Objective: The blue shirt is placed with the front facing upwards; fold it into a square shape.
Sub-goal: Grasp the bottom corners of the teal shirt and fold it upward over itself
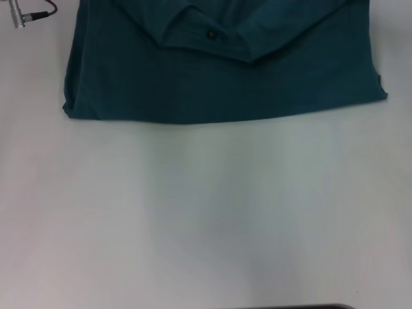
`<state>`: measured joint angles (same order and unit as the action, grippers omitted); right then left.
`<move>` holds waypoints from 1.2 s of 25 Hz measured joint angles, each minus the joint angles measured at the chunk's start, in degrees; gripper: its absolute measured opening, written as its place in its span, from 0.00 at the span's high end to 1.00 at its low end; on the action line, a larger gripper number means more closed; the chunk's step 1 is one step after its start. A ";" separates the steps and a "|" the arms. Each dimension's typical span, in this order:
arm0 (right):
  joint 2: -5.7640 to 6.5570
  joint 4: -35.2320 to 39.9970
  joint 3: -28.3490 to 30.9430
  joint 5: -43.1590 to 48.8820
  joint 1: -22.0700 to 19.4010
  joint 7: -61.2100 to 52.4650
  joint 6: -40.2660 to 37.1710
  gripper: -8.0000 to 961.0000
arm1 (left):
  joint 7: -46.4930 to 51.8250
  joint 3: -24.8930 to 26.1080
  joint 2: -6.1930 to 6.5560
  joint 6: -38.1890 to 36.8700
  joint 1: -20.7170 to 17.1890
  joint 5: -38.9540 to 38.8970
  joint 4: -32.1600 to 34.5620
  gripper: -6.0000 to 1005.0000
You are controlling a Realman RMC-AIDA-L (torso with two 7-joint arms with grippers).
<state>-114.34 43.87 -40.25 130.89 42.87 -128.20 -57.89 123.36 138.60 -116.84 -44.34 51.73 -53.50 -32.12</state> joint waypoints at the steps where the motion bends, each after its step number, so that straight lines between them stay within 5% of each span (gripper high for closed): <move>1: -0.05 0.00 -0.15 0.07 -0.01 -0.08 0.10 0.95 | -0.12 -0.11 -0.02 0.10 0.01 -0.04 0.01 0.93; 19: -0.14 0.64 -0.48 0.10 -0.45 -0.57 0.28 0.94 | -0.48 -1.87 -0.95 2.81 1.53 -0.08 0.86 0.93; 25: -0.03 -0.49 -2.35 2.14 0.26 -1.19 0.39 0.94 | 2.91 -4.71 2.00 2.43 4.45 1.38 7.91 0.90; 30: 0.36 -0.68 -2.52 2.19 0.27 -1.19 0.51 0.87 | 4.75 -5.46 2.22 2.37 4.63 3.22 8.25 0.85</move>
<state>-113.98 43.19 -42.76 133.08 43.14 -129.40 -57.38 128.11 133.14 -114.63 -41.97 56.36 -50.28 -23.87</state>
